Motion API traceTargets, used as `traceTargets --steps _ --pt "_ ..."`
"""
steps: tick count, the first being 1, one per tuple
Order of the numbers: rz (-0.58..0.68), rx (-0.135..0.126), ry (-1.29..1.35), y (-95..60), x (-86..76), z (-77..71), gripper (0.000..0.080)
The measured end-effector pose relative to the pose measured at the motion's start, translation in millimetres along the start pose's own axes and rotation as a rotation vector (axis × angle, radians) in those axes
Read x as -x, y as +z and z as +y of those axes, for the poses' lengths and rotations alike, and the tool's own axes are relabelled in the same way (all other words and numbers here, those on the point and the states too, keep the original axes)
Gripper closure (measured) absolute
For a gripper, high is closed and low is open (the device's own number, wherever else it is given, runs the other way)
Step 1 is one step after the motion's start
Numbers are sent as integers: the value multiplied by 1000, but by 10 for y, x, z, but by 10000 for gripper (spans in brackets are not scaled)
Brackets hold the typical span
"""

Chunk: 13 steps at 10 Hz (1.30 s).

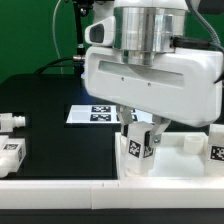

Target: Assemble square table

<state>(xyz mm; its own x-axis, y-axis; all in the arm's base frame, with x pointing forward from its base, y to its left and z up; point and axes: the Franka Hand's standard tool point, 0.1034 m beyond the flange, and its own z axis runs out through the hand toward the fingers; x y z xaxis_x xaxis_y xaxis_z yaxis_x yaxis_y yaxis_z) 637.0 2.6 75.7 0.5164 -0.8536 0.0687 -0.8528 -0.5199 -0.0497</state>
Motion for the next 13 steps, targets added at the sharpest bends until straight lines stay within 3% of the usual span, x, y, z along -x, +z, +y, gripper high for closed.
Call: traceTargets --steps 3,4,5,6,8,11,13 --pt "-38 -111 513 34 -71 84 509" --pt "-43 -108 571 33 -69 86 509" --pt "-46 -106 626 42 -58 80 408" --pt "-44 -105 606 47 -55 81 408" --pt "-41 -74 363 39 -4 59 175" --pt "-50 -63 -28 62 162 59 158" --pt "-44 -66 -139 66 150 68 150"
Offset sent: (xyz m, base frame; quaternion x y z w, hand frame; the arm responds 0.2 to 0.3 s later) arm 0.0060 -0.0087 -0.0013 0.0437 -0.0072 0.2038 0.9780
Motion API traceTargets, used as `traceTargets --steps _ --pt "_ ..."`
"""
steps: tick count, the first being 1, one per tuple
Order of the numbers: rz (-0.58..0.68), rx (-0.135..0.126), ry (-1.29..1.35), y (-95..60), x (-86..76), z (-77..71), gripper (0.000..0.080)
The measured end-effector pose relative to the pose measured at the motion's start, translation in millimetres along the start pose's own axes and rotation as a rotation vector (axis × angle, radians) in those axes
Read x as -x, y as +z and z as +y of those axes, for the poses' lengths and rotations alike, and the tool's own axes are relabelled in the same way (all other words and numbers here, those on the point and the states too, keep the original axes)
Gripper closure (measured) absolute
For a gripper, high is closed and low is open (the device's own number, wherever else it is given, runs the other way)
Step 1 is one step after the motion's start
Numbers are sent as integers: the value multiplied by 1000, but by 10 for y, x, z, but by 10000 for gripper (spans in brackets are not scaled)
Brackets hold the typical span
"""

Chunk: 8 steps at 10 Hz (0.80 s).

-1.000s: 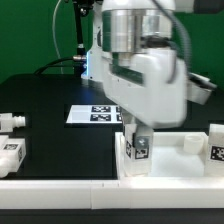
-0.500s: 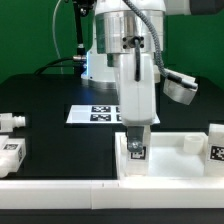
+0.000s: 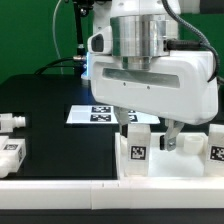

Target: Assemble square table

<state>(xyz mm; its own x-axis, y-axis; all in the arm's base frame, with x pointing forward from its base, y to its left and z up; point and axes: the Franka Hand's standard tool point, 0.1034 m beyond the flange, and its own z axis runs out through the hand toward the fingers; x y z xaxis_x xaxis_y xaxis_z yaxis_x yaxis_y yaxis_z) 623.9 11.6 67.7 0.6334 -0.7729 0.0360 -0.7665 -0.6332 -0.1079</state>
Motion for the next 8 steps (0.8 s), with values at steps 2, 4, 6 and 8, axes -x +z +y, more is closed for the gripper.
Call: traceTargets --steps 2,4,6,8 --pt "2 39 -334 -9 -10 8 150" --pt "-4 53 -563 -15 -70 28 150" --pt "-2 52 -536 -13 -68 25 173" --pt "-2 49 -477 -11 -66 23 347"
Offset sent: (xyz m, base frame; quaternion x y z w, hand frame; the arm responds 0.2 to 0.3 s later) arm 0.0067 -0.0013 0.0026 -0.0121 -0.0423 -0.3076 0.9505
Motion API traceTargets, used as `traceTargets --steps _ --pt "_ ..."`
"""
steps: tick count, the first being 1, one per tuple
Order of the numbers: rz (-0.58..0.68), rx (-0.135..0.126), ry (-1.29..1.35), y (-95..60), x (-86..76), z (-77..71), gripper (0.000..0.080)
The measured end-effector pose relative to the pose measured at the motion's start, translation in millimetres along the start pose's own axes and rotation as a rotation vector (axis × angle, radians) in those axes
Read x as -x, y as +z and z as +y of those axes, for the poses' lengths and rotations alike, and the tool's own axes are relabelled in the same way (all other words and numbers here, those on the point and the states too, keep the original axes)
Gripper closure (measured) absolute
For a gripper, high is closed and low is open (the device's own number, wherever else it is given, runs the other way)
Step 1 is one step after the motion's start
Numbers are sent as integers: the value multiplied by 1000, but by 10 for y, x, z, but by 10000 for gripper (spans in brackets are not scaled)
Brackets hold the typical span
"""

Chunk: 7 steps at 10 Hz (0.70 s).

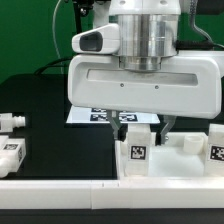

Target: Assemble square table

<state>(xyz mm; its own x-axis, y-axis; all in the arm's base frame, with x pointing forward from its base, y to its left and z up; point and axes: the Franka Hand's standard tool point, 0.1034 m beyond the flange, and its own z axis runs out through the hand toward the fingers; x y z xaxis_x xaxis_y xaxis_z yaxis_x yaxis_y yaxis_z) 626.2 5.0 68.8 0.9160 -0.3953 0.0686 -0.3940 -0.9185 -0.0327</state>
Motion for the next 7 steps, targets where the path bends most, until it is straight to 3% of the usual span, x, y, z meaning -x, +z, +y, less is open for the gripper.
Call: traceTargets --steps 1,5,7 --pt "0 0 69 2 1 -1 521" --pt "7 9 483 17 23 -65 517" --pt "-11 -33 871 23 -15 -85 517"
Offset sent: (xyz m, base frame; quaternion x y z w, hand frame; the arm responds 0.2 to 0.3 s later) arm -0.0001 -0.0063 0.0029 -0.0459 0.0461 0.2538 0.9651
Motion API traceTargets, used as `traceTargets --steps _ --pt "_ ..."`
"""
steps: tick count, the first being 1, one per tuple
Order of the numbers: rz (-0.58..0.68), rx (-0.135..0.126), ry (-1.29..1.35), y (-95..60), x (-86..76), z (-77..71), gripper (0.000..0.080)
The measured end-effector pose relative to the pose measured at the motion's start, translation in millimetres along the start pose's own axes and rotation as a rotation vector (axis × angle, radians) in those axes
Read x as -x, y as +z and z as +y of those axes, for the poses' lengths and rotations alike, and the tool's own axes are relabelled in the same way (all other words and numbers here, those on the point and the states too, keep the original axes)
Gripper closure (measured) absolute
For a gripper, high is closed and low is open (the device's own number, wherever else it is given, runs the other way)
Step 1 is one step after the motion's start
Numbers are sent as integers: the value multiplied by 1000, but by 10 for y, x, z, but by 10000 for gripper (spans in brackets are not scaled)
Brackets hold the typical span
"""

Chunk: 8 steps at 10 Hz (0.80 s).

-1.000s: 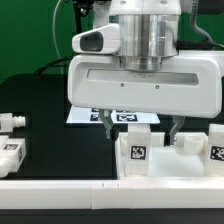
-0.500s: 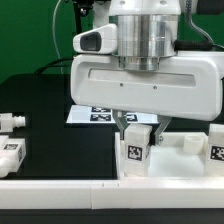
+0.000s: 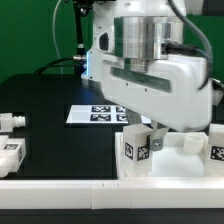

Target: Assemble square table

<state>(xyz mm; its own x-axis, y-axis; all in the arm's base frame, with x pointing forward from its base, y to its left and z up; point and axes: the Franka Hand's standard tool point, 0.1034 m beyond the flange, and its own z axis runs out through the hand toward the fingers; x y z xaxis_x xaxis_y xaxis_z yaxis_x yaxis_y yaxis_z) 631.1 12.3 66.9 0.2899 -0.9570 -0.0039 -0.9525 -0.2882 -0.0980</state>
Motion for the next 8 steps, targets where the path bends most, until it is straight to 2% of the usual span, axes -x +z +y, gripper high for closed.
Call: traceTargets --steps 3,5,6,7,8 --pt "-22 -42 349 -1 -5 -29 517" --pt "-20 -41 300 1 -7 -26 516" --pt "-21 -26 155 2 -23 -5 341" --pt "-25 -23 14 -14 -73 -3 219" --pt "-21 -22 -145 -27 -76 0 219"
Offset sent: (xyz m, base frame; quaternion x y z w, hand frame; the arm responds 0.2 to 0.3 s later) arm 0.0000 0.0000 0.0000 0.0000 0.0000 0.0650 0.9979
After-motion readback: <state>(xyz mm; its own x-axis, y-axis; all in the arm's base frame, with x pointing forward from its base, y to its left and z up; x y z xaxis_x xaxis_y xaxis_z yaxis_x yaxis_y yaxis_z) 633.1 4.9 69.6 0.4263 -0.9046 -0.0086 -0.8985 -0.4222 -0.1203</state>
